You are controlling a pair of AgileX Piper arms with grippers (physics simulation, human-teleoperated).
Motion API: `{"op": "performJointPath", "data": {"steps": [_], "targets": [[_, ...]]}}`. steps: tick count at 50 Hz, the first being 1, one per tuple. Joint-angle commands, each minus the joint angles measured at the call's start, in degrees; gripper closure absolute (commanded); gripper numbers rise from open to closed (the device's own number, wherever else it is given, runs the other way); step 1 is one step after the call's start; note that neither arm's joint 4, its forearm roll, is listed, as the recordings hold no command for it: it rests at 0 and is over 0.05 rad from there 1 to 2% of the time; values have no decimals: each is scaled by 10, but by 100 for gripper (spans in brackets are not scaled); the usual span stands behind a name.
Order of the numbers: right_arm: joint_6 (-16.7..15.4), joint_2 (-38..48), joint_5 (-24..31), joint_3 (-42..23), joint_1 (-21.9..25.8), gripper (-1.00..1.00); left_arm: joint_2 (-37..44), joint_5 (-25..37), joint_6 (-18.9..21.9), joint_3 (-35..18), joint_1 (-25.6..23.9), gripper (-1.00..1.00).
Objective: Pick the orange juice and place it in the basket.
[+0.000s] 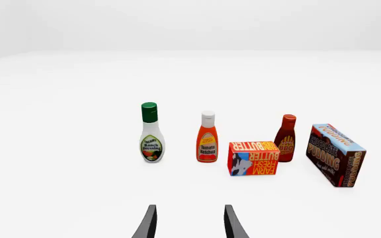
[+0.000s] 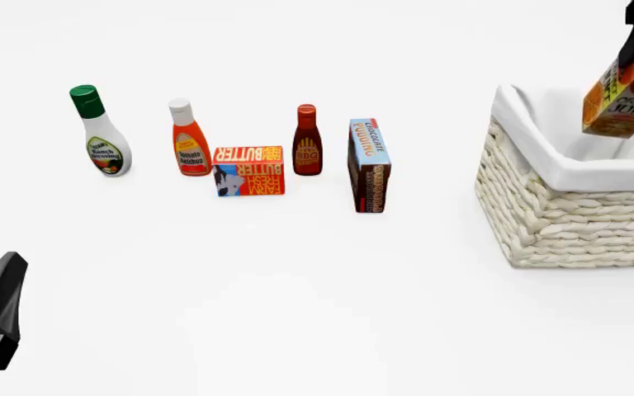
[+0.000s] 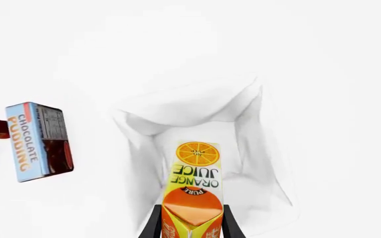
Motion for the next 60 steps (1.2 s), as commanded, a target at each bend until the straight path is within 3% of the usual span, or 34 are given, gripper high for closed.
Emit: {"op": "performJointPath", "data": {"steps": [1,60], "targets": [[13,5,0,-3,-6,100,0,0,0,0,0,-100],[23,73,0,-15,-15,100,0,0,0,0,0,-100]]}}
